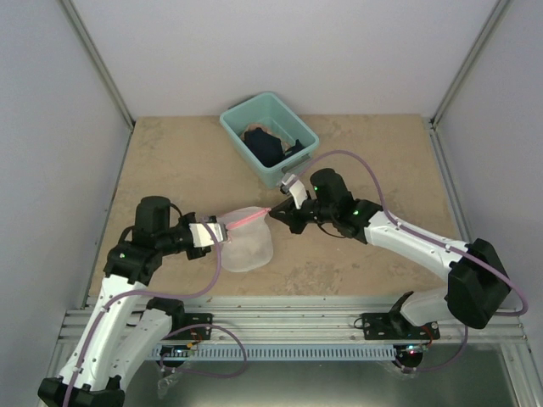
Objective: Unzip the laundry bag and remove the bra
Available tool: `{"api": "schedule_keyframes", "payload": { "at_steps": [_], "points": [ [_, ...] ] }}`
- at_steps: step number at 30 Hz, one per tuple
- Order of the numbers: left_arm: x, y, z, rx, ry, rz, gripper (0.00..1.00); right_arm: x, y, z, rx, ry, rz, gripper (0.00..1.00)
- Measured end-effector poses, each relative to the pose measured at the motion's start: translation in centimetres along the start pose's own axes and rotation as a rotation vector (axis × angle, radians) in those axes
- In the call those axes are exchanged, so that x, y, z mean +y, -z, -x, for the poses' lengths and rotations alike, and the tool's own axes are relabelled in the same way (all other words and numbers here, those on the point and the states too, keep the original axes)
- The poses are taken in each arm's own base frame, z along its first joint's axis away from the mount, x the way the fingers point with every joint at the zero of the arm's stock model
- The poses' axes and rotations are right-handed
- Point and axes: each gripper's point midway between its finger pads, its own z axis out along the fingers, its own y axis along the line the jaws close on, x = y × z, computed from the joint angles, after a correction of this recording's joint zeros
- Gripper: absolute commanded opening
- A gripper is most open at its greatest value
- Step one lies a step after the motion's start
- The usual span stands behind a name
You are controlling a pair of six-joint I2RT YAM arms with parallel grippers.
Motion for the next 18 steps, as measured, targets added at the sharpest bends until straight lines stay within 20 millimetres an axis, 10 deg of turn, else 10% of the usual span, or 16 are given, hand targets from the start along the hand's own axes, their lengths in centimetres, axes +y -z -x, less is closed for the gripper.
{"api": "schedule_keyframes", "payload": {
  "at_steps": [9, 13, 18],
  "points": [
    [-1.1, -1.3, -1.6, -0.007, -0.051, -0.008, 0.0, -0.6, 0.1, -1.5, 0.013, -0.007, 0.043, 0.0],
    [-1.9, -1.9, -2.8, 0.012, -0.042, -0.023, 0.72, -0.1, 0.0, -3.2, 0.029, -0.018, 0.061, 0.01],
    [-3.3, -1.6, -4.1, 0.075, 0.013, -0.078, 0.93, 0.9, -0.2, -4.2, 0.029, -0.03, 0.044, 0.0]
  ]
}}
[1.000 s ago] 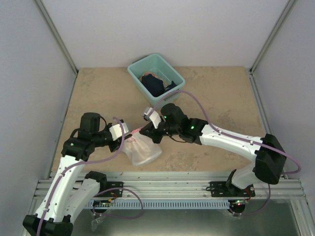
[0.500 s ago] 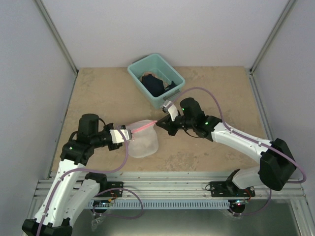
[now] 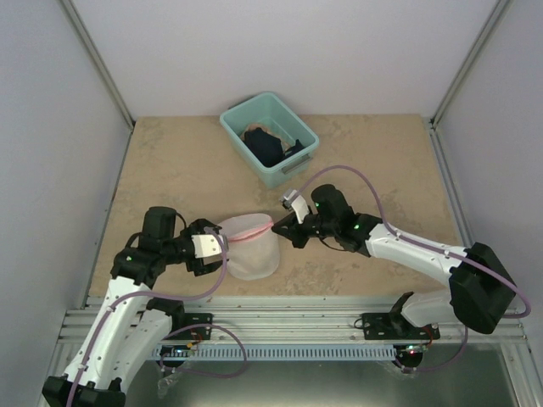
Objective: Unzip the laundry bag and remove the bra
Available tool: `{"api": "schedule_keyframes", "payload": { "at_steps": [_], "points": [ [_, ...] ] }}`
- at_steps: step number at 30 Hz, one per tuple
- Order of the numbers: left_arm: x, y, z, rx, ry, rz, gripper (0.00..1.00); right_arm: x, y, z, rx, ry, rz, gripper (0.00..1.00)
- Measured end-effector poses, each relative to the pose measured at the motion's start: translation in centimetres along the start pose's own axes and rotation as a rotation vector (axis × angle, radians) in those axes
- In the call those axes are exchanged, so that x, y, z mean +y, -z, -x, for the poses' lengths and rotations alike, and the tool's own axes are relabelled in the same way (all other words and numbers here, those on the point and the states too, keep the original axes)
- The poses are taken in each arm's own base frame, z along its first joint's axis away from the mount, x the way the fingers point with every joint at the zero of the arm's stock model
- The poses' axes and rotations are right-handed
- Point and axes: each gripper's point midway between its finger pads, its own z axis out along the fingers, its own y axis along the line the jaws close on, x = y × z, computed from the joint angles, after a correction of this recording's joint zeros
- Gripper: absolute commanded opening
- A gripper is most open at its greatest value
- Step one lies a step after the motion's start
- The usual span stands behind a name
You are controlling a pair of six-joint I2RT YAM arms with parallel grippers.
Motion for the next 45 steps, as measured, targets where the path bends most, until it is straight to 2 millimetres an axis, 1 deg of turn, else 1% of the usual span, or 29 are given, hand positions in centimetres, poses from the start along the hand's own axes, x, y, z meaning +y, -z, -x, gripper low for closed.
{"api": "schedule_keyframes", "payload": {
  "at_steps": [3, 6, 8, 10, 14, 17, 18, 21, 26, 29, 33, 37, 40, 45],
  "points": [
    [-0.6, 0.7, 0.6, -0.003, 0.016, -0.037, 0.94, 1.8, -0.6, 0.2, -0.015, 0.005, 0.02, 0.01],
    [-0.6, 1.7, 2.2, -0.042, 0.026, -0.05, 0.94, 4.0, -1.3, 0.2, -0.023, 0.005, 0.047, 0.0],
    [-0.4, 2.0, 3.0, -0.068, 0.052, -0.049, 0.9, 5.3, -1.9, 0.2, -0.02, 0.001, 0.062, 0.0],
    [-0.2, 2.1, 3.5, -0.091, 0.102, -0.049, 0.83, 6.4, -2.5, 0.4, -0.02, -0.001, 0.074, 0.0],
    [-0.1, 1.9, 3.9, -0.11, 0.196, -0.069, 0.7, 8.3, -3.8, 1.4, -0.035, 0.005, 0.101, 0.0],
    [-0.6, 1.5, 3.8, -0.11, 0.22, -0.093, 0.55, 9.3, -4.6, 2.1, -0.042, 0.015, 0.115, 0.0],
    [-0.7, 1.4, 3.7, -0.108, 0.225, -0.1, 0.48, 9.5, -4.9, 2.3, -0.042, 0.018, 0.119, 0.0],
    [-1.0, 1.2, 3.3, -0.098, 0.227, -0.106, 0.32, 9.8, -5.1, 2.3, -0.042, 0.022, 0.124, 0.01],
    [-1.0, 0.8, 2.6, -0.077, 0.213, -0.097, 0.14, 9.7, -5.2, 2.3, -0.041, 0.03, 0.12, 0.01],
    [-1.0, 0.5, 2.1, -0.07, 0.201, -0.09, 0.0, 9.6, -5.2, 2.3, -0.039, 0.037, 0.115, 0.0],
    [-0.8, 0.2, 1.9, -0.066, 0.172, -0.075, 0.0, 9.3, -5.2, 2.1, -0.034, 0.051, 0.097, 0.01],
    [-0.7, 0.2, 1.7, -0.064, 0.116, -0.055, 0.0, 8.6, -4.6, 2.1, -0.043, 0.06, 0.074, 0.0],
    [-0.7, 0.3, 1.4, -0.059, 0.064, -0.031, 0.0, 7.0, -3.9, 2.0, -0.051, 0.055, 0.036, 0.0],
    [-0.4, 0.3, 0.9, -0.035, -0.005, -0.004, 0.0, 2.9, -3.0, 1.2, -0.05, 0.019, -0.049, 0.01]
  ]
}}
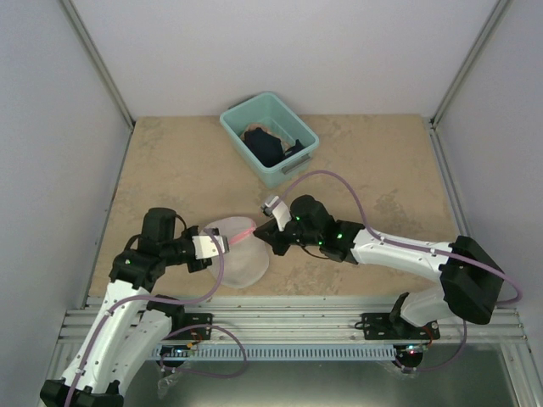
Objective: Unzip the laundry bag and remove the bra
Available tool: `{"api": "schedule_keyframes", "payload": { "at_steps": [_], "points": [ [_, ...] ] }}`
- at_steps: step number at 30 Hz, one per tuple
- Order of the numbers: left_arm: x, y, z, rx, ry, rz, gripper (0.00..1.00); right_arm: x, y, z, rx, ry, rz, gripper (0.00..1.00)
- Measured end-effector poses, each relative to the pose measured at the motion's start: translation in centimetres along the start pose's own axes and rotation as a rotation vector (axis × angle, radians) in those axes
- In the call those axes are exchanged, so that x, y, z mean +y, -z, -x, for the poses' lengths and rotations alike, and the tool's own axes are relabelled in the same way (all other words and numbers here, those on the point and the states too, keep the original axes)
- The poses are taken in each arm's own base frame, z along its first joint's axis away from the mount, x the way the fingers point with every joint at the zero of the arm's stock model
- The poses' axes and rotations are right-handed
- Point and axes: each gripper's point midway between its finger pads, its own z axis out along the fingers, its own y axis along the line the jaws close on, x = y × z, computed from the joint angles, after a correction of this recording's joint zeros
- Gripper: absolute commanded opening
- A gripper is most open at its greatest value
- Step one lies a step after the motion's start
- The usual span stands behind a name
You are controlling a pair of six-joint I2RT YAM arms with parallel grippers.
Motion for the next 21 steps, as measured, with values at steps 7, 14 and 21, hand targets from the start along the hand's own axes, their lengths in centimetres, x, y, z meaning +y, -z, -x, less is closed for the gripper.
{"api": "schedule_keyframes", "payload": {
  "at_steps": [7, 14, 21],
  "points": [
    [0.6, 0.0, -0.5, 0.029, -0.081, 0.039, 0.0, -4.7, 1.4, -1.0, 0.004, -0.046, -0.078, 0.01],
    [1.7, -0.3, -0.6, 0.026, -0.09, 0.096, 0.0, -4.6, 2.4, -1.0, -0.006, -0.039, -0.053, 0.0],
    [1.4, -1.0, -2.1, 0.061, -0.041, 0.096, 0.87, -2.3, 1.8, -3.0, 0.042, -0.021, -0.014, 0.01]
  ]
}}
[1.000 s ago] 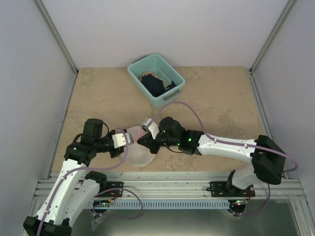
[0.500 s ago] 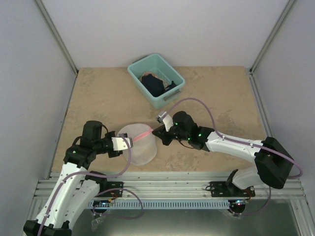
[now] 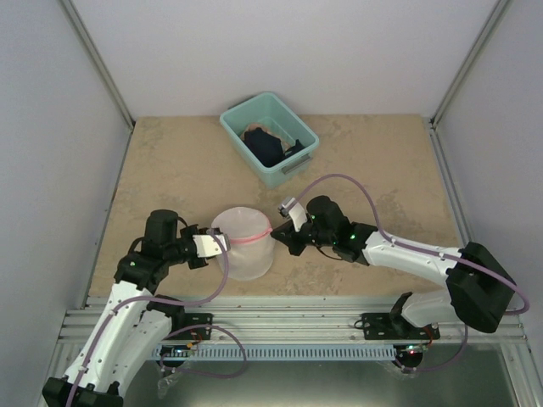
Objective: Unzip the laundry bag and remove the bra
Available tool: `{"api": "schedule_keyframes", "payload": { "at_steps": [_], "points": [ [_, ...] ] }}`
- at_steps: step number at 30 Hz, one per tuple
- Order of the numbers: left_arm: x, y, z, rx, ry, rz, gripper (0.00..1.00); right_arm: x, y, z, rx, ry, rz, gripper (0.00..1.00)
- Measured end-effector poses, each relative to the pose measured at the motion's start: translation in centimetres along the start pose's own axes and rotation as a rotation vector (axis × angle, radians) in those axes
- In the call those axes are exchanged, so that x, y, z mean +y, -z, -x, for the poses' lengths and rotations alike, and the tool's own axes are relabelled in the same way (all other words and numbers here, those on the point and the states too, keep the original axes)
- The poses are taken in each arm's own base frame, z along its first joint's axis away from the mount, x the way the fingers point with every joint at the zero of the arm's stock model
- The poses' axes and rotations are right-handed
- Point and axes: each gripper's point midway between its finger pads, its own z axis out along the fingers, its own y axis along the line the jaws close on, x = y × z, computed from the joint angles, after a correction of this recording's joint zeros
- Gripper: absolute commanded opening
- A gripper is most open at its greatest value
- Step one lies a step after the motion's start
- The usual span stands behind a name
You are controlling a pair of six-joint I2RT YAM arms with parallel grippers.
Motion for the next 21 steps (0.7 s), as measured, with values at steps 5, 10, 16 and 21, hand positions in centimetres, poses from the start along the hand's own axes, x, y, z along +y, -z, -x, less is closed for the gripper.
{"api": "schedule_keyframes", "payload": {
  "at_steps": [5, 10, 16, 21],
  "points": [
    [-1.1, 1.5, 2.3, -0.073, -0.003, -0.081, 0.9, 2.8, -0.5, -0.6, 0.015, 0.022, 0.059, 0.01],
    [-1.3, 3.0, 5.3, -0.189, 0.031, -0.111, 0.8, 5.5, -1.3, 0.0, 0.011, 0.041, 0.113, 0.0],
    [-1.9, 2.4, 5.3, -0.189, 0.058, -0.147, 0.76, 8.7, -2.2, 1.2, -0.001, 0.085, 0.178, 0.0],
    [-2.0, 1.6, 4.8, -0.16, 0.0, -0.152, 0.7, 9.5, -2.9, 1.0, 0.016, 0.117, 0.197, 0.01]
  ]
}}
